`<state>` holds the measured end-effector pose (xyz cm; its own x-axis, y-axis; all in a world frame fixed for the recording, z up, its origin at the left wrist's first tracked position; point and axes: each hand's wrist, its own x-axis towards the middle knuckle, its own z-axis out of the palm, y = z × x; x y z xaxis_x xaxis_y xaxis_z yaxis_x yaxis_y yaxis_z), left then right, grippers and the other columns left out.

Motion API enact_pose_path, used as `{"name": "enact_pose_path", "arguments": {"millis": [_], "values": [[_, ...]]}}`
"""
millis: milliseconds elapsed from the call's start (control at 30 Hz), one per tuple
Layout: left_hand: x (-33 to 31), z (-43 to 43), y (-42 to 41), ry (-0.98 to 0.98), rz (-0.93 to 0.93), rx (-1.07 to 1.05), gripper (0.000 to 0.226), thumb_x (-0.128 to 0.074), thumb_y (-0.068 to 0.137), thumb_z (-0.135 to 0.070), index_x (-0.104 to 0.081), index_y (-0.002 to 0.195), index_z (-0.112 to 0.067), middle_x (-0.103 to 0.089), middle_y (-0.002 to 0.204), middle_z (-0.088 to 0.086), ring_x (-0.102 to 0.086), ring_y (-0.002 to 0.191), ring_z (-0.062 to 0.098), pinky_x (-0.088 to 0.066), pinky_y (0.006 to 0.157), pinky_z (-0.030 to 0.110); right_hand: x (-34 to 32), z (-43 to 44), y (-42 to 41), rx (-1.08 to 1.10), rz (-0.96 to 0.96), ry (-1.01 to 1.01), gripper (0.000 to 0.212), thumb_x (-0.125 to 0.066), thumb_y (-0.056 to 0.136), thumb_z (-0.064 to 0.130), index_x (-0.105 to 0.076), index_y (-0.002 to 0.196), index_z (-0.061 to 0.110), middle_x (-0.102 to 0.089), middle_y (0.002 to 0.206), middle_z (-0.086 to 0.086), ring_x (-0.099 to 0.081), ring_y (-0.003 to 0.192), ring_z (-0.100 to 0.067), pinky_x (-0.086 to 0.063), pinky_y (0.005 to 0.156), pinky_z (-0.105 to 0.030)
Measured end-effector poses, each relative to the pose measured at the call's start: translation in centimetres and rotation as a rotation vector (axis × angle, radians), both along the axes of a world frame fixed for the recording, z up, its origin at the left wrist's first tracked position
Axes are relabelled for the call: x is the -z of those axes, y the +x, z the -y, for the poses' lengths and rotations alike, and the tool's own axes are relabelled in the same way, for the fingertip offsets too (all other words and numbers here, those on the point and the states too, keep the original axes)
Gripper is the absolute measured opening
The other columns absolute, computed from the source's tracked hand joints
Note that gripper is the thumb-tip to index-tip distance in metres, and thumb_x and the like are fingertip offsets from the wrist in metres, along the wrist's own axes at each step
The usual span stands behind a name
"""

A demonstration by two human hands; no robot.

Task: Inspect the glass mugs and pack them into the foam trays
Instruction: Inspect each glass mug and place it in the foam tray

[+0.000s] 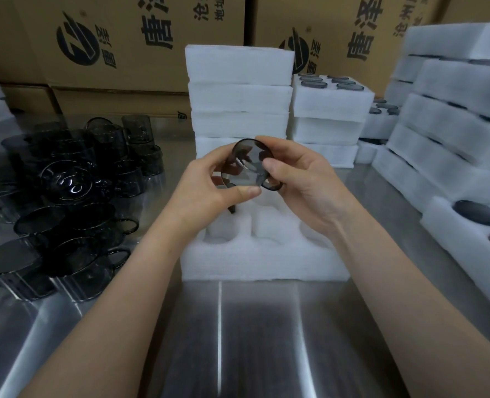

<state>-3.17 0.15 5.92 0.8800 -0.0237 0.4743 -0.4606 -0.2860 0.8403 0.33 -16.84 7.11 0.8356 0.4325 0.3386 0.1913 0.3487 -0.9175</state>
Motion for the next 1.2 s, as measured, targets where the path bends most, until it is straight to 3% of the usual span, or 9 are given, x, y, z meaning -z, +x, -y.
{"name": "enact_pose_path", "arguments": {"millis": [200, 267, 367, 500, 600, 733, 900, 1100, 1200], "values": [[0.1, 0.5, 0.2, 0.268, 0.072, -0.094, 0.063, -0.089, 0.063, -0.014, -0.064, 0.119, -0.022, -0.066, 0.108, -0.015, -0.058, 0.104, 0.011, -0.048, 0.093, 0.036, 0.6, -0.3, -0.2, 0.301, 0.084, -0.264, 0.04, -0.086, 0.057, 0.032, -0.06, 0.087, 0.028, -0.064, 0.088, 0.006, -0.063, 0.08, -0.014, -0.05, 0.072, -0.03], [0.2, 0.5, 0.2, 0.295, 0.091, -0.101, 0.064, -0.09, 0.061, -0.016, -0.062, 0.116, -0.033, -0.064, 0.104, -0.024, -0.057, 0.103, 0.009, -0.047, 0.094, 0.037, 0.8, -0.7, -0.3, 0.423, 0.174, -0.297, 0.026, -0.081, 0.068, 0.035, -0.059, 0.081, 0.03, -0.062, 0.083, 0.012, -0.059, 0.079, -0.014, -0.048, 0.07, -0.032], [0.2, 0.4, 0.3, 0.246, 0.068, -0.064, 0.067, -0.089, 0.063, -0.017, -0.062, 0.123, -0.025, -0.067, 0.115, -0.012, -0.059, 0.112, 0.013, -0.046, 0.098, 0.041, 0.9, -1.0, -0.3, 0.493, 0.235, -0.236, 0.016, -0.068, 0.089, 0.026, -0.06, 0.076, 0.027, -0.061, 0.073, 0.015, -0.056, 0.067, -0.007, -0.046, 0.058, -0.024], [0.1, 0.4, 0.2, 0.07, 0.052, -0.062, 0.064, -0.082, 0.063, -0.02, -0.061, 0.124, -0.019, -0.068, 0.115, -0.007, -0.062, 0.109, 0.011, -0.05, 0.098, 0.036, 0.7, -0.7, -0.3, 0.462, 0.173, -0.153, 0.011, -0.06, 0.096, 0.018, -0.065, 0.086, 0.02, -0.064, 0.08, 0.006, -0.059, 0.07, -0.008, -0.05, 0.062, -0.022], [0.0, 0.2, 0.2, -0.088, 0.043, -0.051, 0.058, -0.077, 0.066, -0.018, -0.06, 0.121, -0.025, -0.068, 0.115, -0.007, -0.063, 0.109, 0.012, -0.049, 0.098, 0.038, 0.7, -0.7, -0.3, 0.423, 0.097, -0.24, 0.019, -0.064, 0.094, 0.031, -0.059, 0.081, 0.018, -0.061, 0.071, 0.005, -0.059, 0.063, -0.01, -0.053, 0.061, -0.027], [0.1, 0.1, 0.2, -0.109, 0.056, -0.009, 0.064, -0.076, 0.067, -0.013, -0.055, 0.125, -0.031, -0.064, 0.123, -0.005, -0.061, 0.114, 0.013, -0.05, 0.099, 0.04, 0.6, -0.6, -0.6, 0.287, 0.097, -0.273, 0.03, -0.056, 0.095, 0.04, -0.056, 0.075, 0.017, -0.055, 0.055, 0.001, -0.05, 0.047, -0.015, -0.043, 0.046, -0.026], [0.1, 0.0, 0.2, -0.1, 0.044, 0.026, 0.056, -0.075, 0.071, -0.014, -0.057, 0.124, -0.018, -0.065, 0.119, 0.001, -0.061, 0.114, 0.019, -0.046, 0.102, 0.051, 0.4, -0.5, -0.8, 0.198, 0.077, -0.198, 0.033, -0.049, 0.102, 0.029, -0.058, 0.073, 0.016, -0.05, 0.056, 0.0, -0.045, 0.047, -0.014, -0.04, 0.049, -0.025], [0.0, -0.1, 0.1, -0.184, -0.005, 0.093, 0.038, -0.064, 0.083, -0.028, -0.061, 0.12, -0.018, -0.069, 0.116, -0.002, -0.063, 0.113, 0.011, -0.048, 0.086, 0.018, 0.2, 0.0, -1.0, -0.057, 0.049, -0.026, 0.025, -0.045, 0.097, 0.025, -0.068, 0.092, 0.014, -0.053, 0.063, -0.001, -0.048, 0.053, -0.015, -0.041, 0.053, -0.024], [0.1, -0.3, 0.2, -0.2, -0.047, 0.108, 0.036, -0.058, 0.087, -0.038, -0.063, 0.117, -0.019, -0.071, 0.112, -0.004, -0.065, 0.109, 0.012, -0.049, 0.084, 0.019, 0.2, -0.1, -1.0, -0.089, 0.09, -0.005, 0.023, -0.047, 0.097, 0.02, -0.069, 0.098, 0.015, -0.055, 0.062, 0.001, -0.048, 0.051, -0.014, -0.042, 0.052, -0.023]]}}
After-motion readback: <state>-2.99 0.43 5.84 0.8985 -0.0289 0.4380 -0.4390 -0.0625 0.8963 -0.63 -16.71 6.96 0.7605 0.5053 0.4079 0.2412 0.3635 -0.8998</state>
